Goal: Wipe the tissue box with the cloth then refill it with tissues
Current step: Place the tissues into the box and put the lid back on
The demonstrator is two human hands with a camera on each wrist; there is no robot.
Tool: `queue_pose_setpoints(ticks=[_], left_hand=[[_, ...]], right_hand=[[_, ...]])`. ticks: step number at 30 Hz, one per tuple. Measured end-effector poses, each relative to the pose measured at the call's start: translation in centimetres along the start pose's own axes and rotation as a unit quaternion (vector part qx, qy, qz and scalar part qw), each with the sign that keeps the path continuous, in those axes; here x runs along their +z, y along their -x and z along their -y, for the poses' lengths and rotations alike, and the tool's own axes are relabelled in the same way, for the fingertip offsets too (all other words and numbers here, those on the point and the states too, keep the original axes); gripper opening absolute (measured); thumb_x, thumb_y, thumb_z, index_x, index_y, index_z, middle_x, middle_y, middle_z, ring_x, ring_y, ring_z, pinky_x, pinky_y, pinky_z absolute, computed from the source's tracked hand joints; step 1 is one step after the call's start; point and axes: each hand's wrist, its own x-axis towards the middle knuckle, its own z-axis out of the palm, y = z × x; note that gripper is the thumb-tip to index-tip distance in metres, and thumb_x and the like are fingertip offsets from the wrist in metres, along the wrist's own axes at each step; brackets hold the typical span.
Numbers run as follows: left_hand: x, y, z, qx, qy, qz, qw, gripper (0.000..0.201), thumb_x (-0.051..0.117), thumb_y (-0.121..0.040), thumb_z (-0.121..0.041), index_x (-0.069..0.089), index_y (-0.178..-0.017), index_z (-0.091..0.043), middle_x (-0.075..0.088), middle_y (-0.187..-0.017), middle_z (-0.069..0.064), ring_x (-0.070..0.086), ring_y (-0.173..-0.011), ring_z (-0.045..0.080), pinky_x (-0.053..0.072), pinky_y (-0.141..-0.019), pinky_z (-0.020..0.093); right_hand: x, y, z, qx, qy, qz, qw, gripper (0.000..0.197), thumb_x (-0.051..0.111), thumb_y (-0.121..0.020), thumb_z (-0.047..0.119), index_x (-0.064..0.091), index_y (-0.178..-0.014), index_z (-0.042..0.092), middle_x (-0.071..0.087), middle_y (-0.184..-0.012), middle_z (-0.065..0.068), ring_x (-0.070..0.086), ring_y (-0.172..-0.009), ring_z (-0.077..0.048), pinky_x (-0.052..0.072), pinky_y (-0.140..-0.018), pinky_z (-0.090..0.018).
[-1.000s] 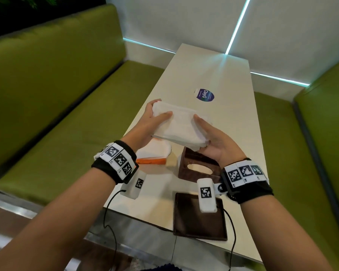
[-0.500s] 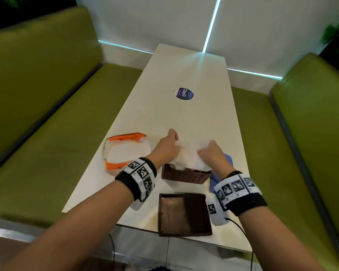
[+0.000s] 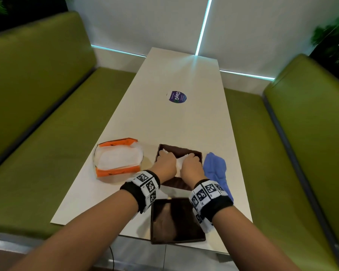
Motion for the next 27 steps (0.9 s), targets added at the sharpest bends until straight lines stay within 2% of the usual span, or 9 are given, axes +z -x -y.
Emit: queue_pose_setpoints(ticks=[4, 6, 8, 11, 13, 15, 18, 23, 27], left_hand=[[0.2, 0.3, 0.2, 0.058, -0.024, -0.045, 0.997, 0.025, 0.044, -0.095, -0.005, 0.050, -0.118, 0.002, 0.038, -0.137, 0.023, 0.040, -0.126, 0.036, 0.037, -0.107, 0.041], [0.1, 0.0, 0.5, 0.042, -0.009, -0.016, 0.999, 0.025, 0.041, -0.097, -0.008, 0.049, -0.120, 0.001, 0.043, -0.132, 0.023, 0.048, -0.117, 0.035, 0.042, -0.093, 0.036], [0.1, 0.0, 1.2, 0.048, 0.002, -0.010, 0.999, 0.030, 0.040, -0.099, -0.008, 0.047, -0.126, 0.002, 0.046, -0.133, 0.025, 0.051, -0.116, 0.034, 0.042, -0.089, 0.034], [-0.4, 0.7, 2.3, 0.098, 0.072, -0.062, 0.991, 0.040, 0.039, -0.099, -0.007, 0.045, -0.138, -0.003, 0.048, -0.140, 0.017, 0.047, -0.127, 0.028, 0.038, -0.100, 0.029], [-1.4, 1.5, 3.5, 0.122, 0.136, -0.116, 0.976, 0.041, 0.041, -0.098, -0.008, 0.049, -0.138, -0.009, 0.053, -0.139, 0.011, 0.049, -0.128, 0.023, 0.036, -0.100, 0.024], [-2.9, 2.1, 5.6, 0.116, 0.194, -0.160, 0.961, 0.038, 0.043, -0.098, -0.007, 0.055, -0.133, -0.011, 0.058, -0.133, 0.008, 0.054, -0.122, 0.019, 0.037, -0.095, 0.020], [-5.0, 2.2, 9.7, 0.073, 0.221, -0.204, 0.951, 0.037, 0.042, -0.095, -0.002, 0.057, -0.128, -0.010, 0.061, -0.129, 0.007, 0.056, -0.121, 0.019, 0.038, -0.094, 0.019], [-7.2, 1.4, 15.1, -0.026, 0.163, -0.212, 0.963, 0.040, 0.038, -0.095, 0.000, 0.052, -0.133, -0.004, 0.060, -0.133, 0.014, 0.054, -0.125, 0.028, 0.041, -0.101, 0.032], [-7.5, 0.9, 16.6, -0.027, 0.110, -0.135, 0.984, 0.046, 0.036, -0.095, 0.002, 0.048, -0.139, -0.006, 0.054, -0.140, 0.014, 0.051, -0.127, 0.028, 0.042, -0.101, 0.034]], right_hand=[[-0.4, 0.1, -0.3, -0.081, 0.059, -0.084, 0.991, 0.041, 0.055, -0.091, 0.007, 0.039, -0.128, 0.001, 0.046, -0.127, -0.018, 0.049, -0.115, -0.030, 0.042, -0.095, -0.033], [-0.5, 0.1, -0.2, -0.088, 0.039, -0.063, 0.993, 0.036, 0.053, -0.090, 0.004, 0.044, -0.125, 0.005, 0.045, -0.127, -0.018, 0.049, -0.115, -0.032, 0.042, -0.094, -0.034], [-0.3, 0.0, -0.3, -0.085, 0.036, -0.016, 0.996, 0.035, 0.053, -0.090, 0.009, 0.046, -0.124, 0.006, 0.046, -0.128, -0.019, 0.049, -0.117, -0.034, 0.042, -0.096, -0.037], [0.0, 0.2, -0.1, -0.077, 0.052, 0.023, 0.995, 0.036, 0.052, -0.090, 0.016, 0.046, -0.125, 0.008, 0.049, -0.128, -0.018, 0.051, -0.116, -0.035, 0.041, -0.102, -0.041], [-0.5, 0.8, 0.7, -0.096, 0.061, -0.010, 0.993, 0.033, 0.048, -0.093, 0.018, 0.045, -0.125, 0.009, 0.049, -0.125, -0.017, 0.053, -0.113, -0.034, 0.043, -0.098, -0.042], [-1.6, 1.3, 2.4, -0.123, 0.042, -0.056, 0.990, 0.031, 0.046, -0.096, 0.019, 0.044, -0.125, 0.008, 0.048, -0.124, -0.016, 0.052, -0.112, -0.033, 0.044, -0.091, -0.040], [-2.4, 1.8, 6.1, -0.209, -0.015, -0.073, 0.975, 0.033, 0.046, -0.097, 0.018, 0.046, -0.128, 0.007, 0.050, -0.125, -0.016, 0.051, -0.115, -0.034, 0.042, -0.094, -0.039], [0.7, 2.2, 13.0, -0.351, -0.038, 0.034, 0.935, 0.036, 0.041, -0.097, 0.010, 0.050, -0.131, 0.003, 0.052, -0.132, -0.017, 0.048, -0.123, -0.032, 0.038, -0.100, -0.040], [4.4, 1.9, 14.6, -0.357, 0.050, 0.124, 0.925, 0.036, 0.040, -0.097, 0.014, 0.050, -0.129, 0.002, 0.046, -0.133, -0.016, 0.046, -0.123, -0.034, 0.042, -0.100, -0.045]])
